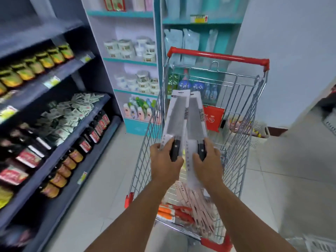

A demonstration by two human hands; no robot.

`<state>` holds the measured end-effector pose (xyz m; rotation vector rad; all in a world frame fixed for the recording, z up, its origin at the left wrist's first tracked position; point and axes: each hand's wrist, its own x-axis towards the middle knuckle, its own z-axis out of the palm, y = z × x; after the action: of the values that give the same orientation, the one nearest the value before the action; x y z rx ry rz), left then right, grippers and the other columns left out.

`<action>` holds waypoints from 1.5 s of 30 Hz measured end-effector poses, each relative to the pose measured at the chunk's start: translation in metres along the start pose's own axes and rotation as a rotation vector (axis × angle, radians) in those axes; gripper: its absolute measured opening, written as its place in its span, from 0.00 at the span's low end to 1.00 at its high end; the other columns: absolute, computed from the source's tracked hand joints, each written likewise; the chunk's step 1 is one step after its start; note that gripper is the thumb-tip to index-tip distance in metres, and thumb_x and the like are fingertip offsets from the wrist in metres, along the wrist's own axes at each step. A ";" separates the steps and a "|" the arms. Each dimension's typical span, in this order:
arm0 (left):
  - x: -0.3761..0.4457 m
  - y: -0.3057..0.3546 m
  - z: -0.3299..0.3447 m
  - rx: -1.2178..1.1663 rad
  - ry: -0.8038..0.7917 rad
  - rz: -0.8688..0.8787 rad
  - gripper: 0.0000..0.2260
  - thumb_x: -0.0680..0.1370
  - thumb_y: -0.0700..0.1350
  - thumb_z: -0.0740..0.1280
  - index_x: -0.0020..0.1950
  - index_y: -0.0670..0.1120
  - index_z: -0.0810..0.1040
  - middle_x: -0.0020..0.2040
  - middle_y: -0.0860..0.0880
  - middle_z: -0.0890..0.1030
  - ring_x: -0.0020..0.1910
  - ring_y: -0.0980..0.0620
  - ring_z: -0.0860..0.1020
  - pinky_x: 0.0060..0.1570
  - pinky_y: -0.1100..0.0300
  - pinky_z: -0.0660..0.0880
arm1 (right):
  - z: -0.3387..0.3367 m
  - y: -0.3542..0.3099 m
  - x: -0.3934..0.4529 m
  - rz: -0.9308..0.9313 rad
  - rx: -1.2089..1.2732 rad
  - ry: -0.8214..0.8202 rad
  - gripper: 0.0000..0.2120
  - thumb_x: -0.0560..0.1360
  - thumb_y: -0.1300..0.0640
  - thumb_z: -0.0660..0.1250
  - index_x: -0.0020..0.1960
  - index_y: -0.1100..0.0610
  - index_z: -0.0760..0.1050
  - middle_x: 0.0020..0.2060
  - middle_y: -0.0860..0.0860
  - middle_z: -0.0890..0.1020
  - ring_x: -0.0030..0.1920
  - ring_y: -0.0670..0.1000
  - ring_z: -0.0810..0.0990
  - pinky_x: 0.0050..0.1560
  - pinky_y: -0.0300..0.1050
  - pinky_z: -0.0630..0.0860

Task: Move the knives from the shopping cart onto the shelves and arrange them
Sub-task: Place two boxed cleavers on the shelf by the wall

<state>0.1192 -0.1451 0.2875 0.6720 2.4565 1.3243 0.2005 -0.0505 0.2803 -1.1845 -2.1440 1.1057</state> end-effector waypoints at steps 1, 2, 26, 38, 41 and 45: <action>-0.005 0.004 -0.011 0.008 0.037 -0.002 0.25 0.73 0.42 0.69 0.69 0.57 0.70 0.57 0.53 0.60 0.52 0.47 0.75 0.46 0.48 0.81 | 0.000 -0.009 -0.004 -0.023 0.014 -0.016 0.28 0.77 0.58 0.63 0.75 0.50 0.59 0.60 0.54 0.69 0.49 0.49 0.70 0.49 0.40 0.66; -0.009 0.007 -0.022 0.018 0.070 -0.004 0.25 0.73 0.43 0.69 0.68 0.57 0.71 0.57 0.52 0.61 0.54 0.47 0.75 0.48 0.49 0.80 | 0.001 -0.018 -0.009 -0.052 0.024 -0.028 0.28 0.77 0.58 0.62 0.75 0.51 0.59 0.62 0.54 0.69 0.49 0.48 0.69 0.50 0.39 0.65; -0.208 -0.053 -0.380 0.031 0.829 -0.213 0.25 0.73 0.46 0.69 0.70 0.55 0.70 0.60 0.53 0.63 0.58 0.54 0.71 0.55 0.66 0.67 | 0.129 -0.303 -0.257 -0.537 0.218 -0.555 0.29 0.76 0.57 0.65 0.75 0.48 0.61 0.65 0.52 0.69 0.64 0.52 0.71 0.55 0.38 0.66; -0.344 -0.099 -0.509 0.089 1.160 -0.387 0.25 0.75 0.48 0.68 0.72 0.56 0.67 0.66 0.52 0.61 0.54 0.56 0.70 0.45 0.72 0.68 | 0.200 -0.400 -0.420 -0.761 0.251 -0.898 0.29 0.77 0.53 0.64 0.75 0.44 0.58 0.69 0.49 0.67 0.64 0.51 0.71 0.56 0.42 0.68; -0.366 -0.109 -0.530 0.084 1.239 -0.436 0.25 0.76 0.47 0.68 0.72 0.55 0.67 0.67 0.51 0.61 0.49 0.60 0.70 0.40 0.81 0.67 | 0.219 -0.417 -0.452 -0.819 0.277 -0.995 0.29 0.77 0.53 0.64 0.76 0.45 0.57 0.69 0.49 0.67 0.64 0.50 0.71 0.58 0.42 0.69; -0.392 -0.121 -0.554 0.080 1.373 -0.503 0.24 0.75 0.45 0.68 0.71 0.54 0.68 0.64 0.53 0.62 0.46 0.67 0.68 0.35 0.85 0.62 | 0.243 -0.440 -0.491 -0.888 0.293 -1.121 0.29 0.78 0.54 0.63 0.76 0.46 0.57 0.68 0.48 0.66 0.62 0.47 0.71 0.55 0.38 0.66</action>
<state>0.1776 -0.8001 0.4947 -1.2332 3.1860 1.7177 0.0772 -0.7075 0.4960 0.7287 -2.5777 1.6801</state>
